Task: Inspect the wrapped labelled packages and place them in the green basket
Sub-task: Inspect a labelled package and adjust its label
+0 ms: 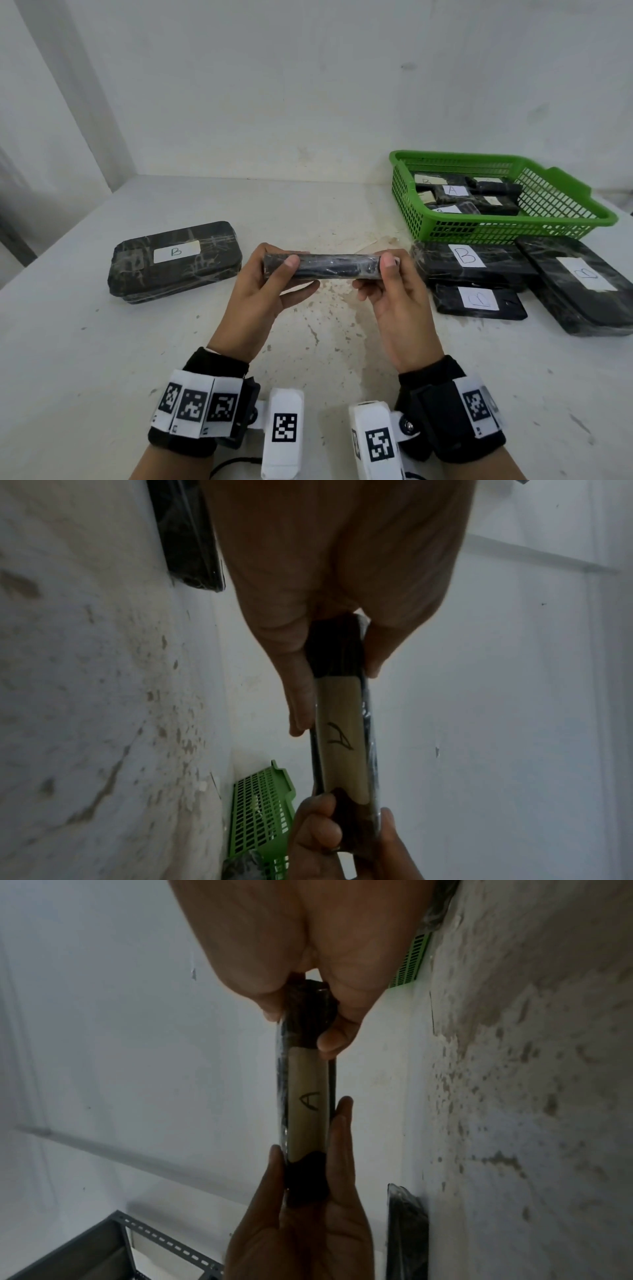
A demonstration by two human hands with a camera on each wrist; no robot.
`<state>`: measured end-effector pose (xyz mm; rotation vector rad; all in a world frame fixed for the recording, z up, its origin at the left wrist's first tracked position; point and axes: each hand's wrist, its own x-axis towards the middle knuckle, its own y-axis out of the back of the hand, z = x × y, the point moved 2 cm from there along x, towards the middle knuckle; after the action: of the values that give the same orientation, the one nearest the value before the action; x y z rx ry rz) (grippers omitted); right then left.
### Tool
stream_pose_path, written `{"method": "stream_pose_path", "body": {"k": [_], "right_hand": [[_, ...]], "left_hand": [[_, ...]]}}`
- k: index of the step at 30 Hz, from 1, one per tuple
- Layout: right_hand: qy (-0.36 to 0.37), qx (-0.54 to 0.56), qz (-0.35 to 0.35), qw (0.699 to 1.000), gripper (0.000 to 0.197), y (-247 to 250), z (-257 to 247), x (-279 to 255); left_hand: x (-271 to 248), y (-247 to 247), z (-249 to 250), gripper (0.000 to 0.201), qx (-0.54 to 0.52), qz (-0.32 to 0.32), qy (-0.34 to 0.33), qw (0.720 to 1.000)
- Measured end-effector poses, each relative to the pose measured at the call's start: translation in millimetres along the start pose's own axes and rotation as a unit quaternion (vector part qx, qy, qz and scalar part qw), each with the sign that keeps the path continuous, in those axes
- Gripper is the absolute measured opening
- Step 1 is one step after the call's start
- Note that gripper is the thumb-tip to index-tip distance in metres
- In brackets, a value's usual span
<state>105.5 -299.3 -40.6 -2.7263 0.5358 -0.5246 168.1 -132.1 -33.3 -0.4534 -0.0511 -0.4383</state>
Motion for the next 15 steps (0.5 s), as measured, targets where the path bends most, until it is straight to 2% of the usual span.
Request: {"method": "stream_pose_path", "body": {"k": [3, 6, 7, 11, 15], "right_hand": [[-0.015, 0.019, -0.007, 1.0, 0.03, -0.1, 1.5, -0.7], [-0.024, 0.021, -0.014, 0.999, 0.055, -1.0, 1.2, -1.0], [-0.019, 0.002, -0.013, 1.0, 0.055, -1.0, 1.2, -1.1], [0.0, -0.074, 0.005, 0.997, 0.027, 0.3, 2.6, -3.0], [-0.001, -0.084, 0.016, 0.996, 0.027, -1.4, 3.2, -3.1]], "left_hand": [[0.2, -0.3, -1.5, 0.021, 0.02, 0.013, -0.01, 1.0], [-0.3, -1.9, -0.3, 0.022, 0.022, 0.026, -0.008, 0.999], [-0.6, -2.8, 1.1, 0.02, 0.016, 0.027, -0.005, 0.999], [-2.6, -5.2, 3.1, 0.023, -0.001, 0.014, 0.012, 1.0], [-3.0, -4.9, 0.5, 0.027, 0.051, 0.045, -0.007, 0.998]]}}
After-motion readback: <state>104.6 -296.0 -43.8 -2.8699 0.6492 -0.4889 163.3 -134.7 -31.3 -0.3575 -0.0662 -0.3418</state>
